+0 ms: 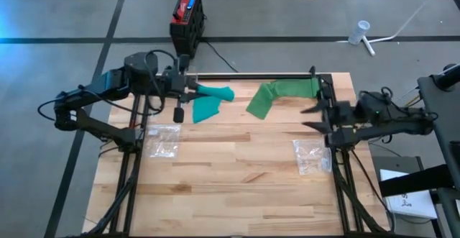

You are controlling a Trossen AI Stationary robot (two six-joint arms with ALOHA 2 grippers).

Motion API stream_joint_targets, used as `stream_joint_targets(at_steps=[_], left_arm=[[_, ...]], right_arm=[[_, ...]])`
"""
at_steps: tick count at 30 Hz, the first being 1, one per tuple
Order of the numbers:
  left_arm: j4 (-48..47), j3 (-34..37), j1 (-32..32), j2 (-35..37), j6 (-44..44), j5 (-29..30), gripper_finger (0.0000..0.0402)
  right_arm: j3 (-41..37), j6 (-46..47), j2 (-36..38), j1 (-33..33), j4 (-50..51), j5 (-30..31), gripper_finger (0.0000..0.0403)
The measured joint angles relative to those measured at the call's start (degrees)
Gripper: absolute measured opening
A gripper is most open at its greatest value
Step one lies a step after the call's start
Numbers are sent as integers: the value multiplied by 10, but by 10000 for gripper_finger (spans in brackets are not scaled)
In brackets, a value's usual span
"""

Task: Roll bandage
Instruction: Roll the blue bandage

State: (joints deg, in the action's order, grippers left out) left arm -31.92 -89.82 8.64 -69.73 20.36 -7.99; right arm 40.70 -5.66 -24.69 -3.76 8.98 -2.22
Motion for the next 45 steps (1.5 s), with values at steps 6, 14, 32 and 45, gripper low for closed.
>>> stream_joint_targets(at_steps=[6, 14, 32, 45], left_arm=[[26, 0, 0, -7, -11, 65, 9], [40, 0, 2, -27, -27, 90, 9], [75, 0, 2, -46, -79, 120, 9], [75, 0, 2, -45, -58, 120, 9]], right_arm=[[-50, 84, 106, 0, 24, -12, 114], [-59, 81, 166, 0, 60, -12, 94], [-57, 41, 182, 0, 58, -12, 104], [-57, 41, 182, 0, 58, -11, 101]])
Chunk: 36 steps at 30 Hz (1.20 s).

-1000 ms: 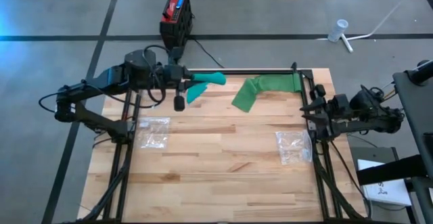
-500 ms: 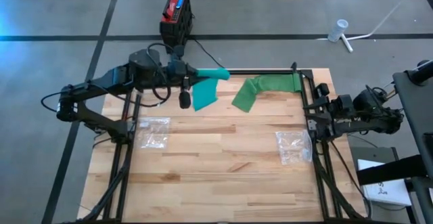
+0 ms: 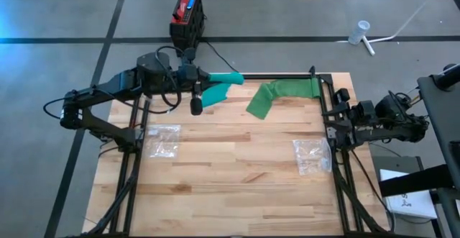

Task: Roll bandage
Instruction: Roll the blue bandage

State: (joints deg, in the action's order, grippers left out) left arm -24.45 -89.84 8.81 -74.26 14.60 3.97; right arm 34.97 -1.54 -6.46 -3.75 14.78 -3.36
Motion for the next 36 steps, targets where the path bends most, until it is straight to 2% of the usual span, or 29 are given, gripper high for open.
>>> stream_joint_targets(at_steps=[5, 8, 11, 14, 18, 22, 25, 27, 31, 34, 36], left_arm=[[3, 0, -3, 0, -10, 0, 9], [34, 25, -4, 2, 12, 0, 8], [110, 74, 0, 0, 61, -7, 8], [217, 126, 15, 0, 94, -66, 8], [290, 182, 17, 1, 83, -121, 8], [296, 219, 1, 13, 51, -122, 8], [316, 245, -11, 28, 23, -122, 8], [339, 262, -18, 34, 16, -121, 8], [373, 289, -23, 47, 13, -117, 8], [374, 301, -23, 51, 12, -90, 8], [370, 308, -21, 51, 13, -84, 8]], right_arm=[[0, 0, -1, 0, 0, 0, 90], [0, 0, -1, 0, 0, 0, 84], [0, 0, -1, 0, 0, 0, 79], [0, 0, -1, 0, 0, 0, 75], [0, 0, -1, 0, -1, 0, 70], [0, 2, -3, 0, -34, 0, 64], [0, 57, -6, 0, -57, -1, 59], [-5, 45, -8, 0, -78, 31, 54], [-34, -2, -75, 1, -161, 198, 45], [-48, -27, -192, 0, -241, 218, 51], [-45, -31, -266, 0, -283, 218, 69]])
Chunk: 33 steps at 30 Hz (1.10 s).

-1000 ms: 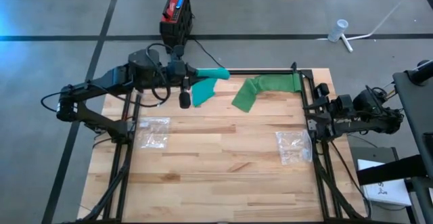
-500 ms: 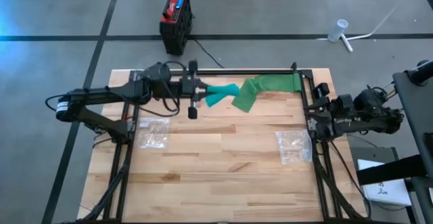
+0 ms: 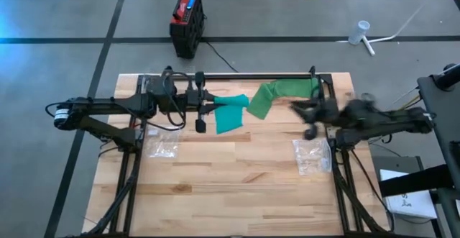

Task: Roll bandage
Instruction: Roll the blue bandage

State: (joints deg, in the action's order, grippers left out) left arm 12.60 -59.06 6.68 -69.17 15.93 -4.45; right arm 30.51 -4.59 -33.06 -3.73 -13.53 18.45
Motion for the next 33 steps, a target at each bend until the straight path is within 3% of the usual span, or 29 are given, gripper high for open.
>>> stream_joint_targets(at_steps=[10, 15, 22, 33], left_arm=[[-45, 15, 1, 37, 62, -34, 8], [-42, 31, 0, 71, 90, -38, 8], [-57, 35, 0, 83, 107, -56, 9], [-63, 35, 0, 95, 138, -85, 9]], right_arm=[[154, -54, -234, 0, -33, 21, 226], [232, -72, -318, 0, -35, -10, 272], [338, -131, -420, 0, -38, -53, 285], [425, -205, -509, 0, -27, -65, 247]])
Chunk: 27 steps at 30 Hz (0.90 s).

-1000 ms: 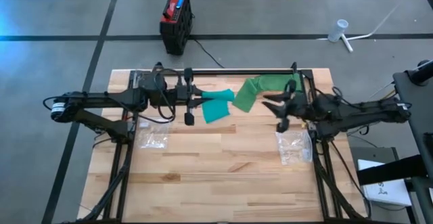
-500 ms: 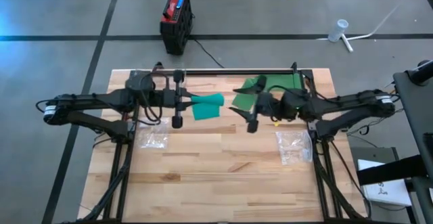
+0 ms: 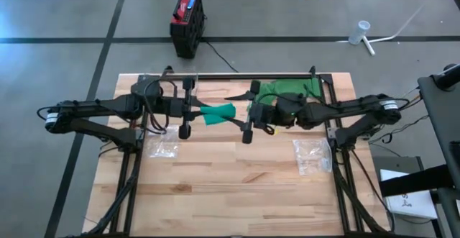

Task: Roll bandage
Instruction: Roll the blue bandage

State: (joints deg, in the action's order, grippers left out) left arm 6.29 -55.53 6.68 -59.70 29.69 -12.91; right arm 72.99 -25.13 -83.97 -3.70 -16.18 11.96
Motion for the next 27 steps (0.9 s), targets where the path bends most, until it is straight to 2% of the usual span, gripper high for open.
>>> stream_joint_targets(at_steps=[7, 14, 17, 19, 22, 27], left_arm=[[-1, 0, 0, 21, -12, -2, 9], [-3, 0, 0, 19, -31, -2, 10], [-4, -1, 0, 14, -54, 0, 11], [-4, -1, 0, 13, -76, 4, 16], [-9, -1, 0, 17, -121, 9, 46], [-52, -4, 3, 38, -194, 8, 139]], right_arm=[[15, -15, -6, 0, 11, -2, 187], [15, -32, -1, 1, 11, -6, 75], [15, -77, -1, 1, 12, -6, 24], [15, -120, 0, 1, 12, -4, 12], [17, -176, 0, 1, 11, -4, 21], [22, -304, 0, 0, 6, -8, 12]])
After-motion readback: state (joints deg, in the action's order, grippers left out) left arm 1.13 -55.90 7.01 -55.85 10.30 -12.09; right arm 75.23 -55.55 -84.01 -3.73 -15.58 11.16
